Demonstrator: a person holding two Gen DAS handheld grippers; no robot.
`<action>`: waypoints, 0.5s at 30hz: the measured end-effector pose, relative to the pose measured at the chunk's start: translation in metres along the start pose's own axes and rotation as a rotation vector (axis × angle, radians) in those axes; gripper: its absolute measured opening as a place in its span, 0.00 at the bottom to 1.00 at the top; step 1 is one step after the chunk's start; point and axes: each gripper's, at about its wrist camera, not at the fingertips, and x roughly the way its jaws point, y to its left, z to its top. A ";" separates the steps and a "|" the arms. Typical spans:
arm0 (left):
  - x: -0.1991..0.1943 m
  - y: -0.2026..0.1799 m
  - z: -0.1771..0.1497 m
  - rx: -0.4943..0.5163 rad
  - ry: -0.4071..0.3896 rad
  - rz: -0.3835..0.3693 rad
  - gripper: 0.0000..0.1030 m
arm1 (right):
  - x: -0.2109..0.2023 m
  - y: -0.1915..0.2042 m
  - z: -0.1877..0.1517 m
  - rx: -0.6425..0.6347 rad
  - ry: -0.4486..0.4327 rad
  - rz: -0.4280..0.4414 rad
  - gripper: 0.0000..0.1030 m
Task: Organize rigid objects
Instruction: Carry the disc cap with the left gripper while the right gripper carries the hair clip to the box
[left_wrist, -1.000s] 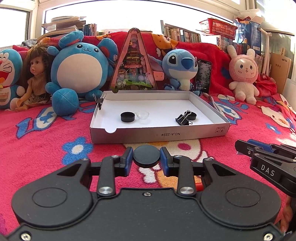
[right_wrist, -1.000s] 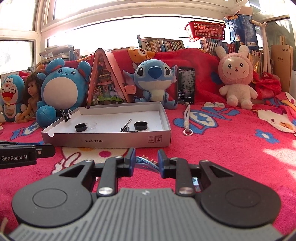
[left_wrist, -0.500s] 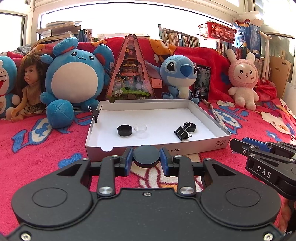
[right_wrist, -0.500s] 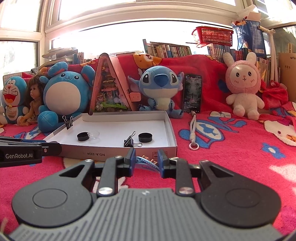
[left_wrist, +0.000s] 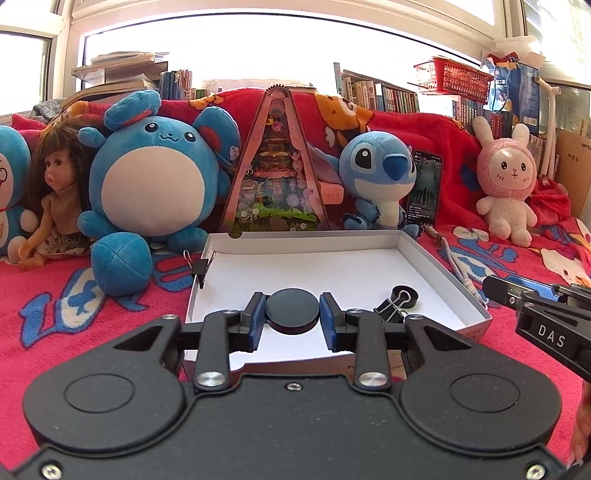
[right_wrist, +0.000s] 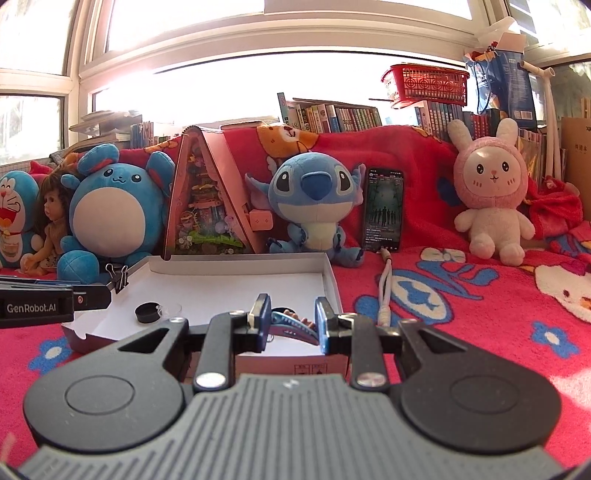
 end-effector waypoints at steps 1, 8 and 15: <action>0.003 0.001 0.002 0.001 -0.002 0.006 0.29 | 0.003 -0.001 0.002 0.000 -0.003 -0.003 0.29; 0.028 0.010 0.010 -0.003 0.007 0.049 0.29 | 0.024 -0.007 0.014 0.005 -0.011 -0.027 0.29; 0.050 0.018 0.014 -0.012 0.026 0.066 0.29 | 0.043 -0.011 0.016 0.018 0.014 -0.027 0.29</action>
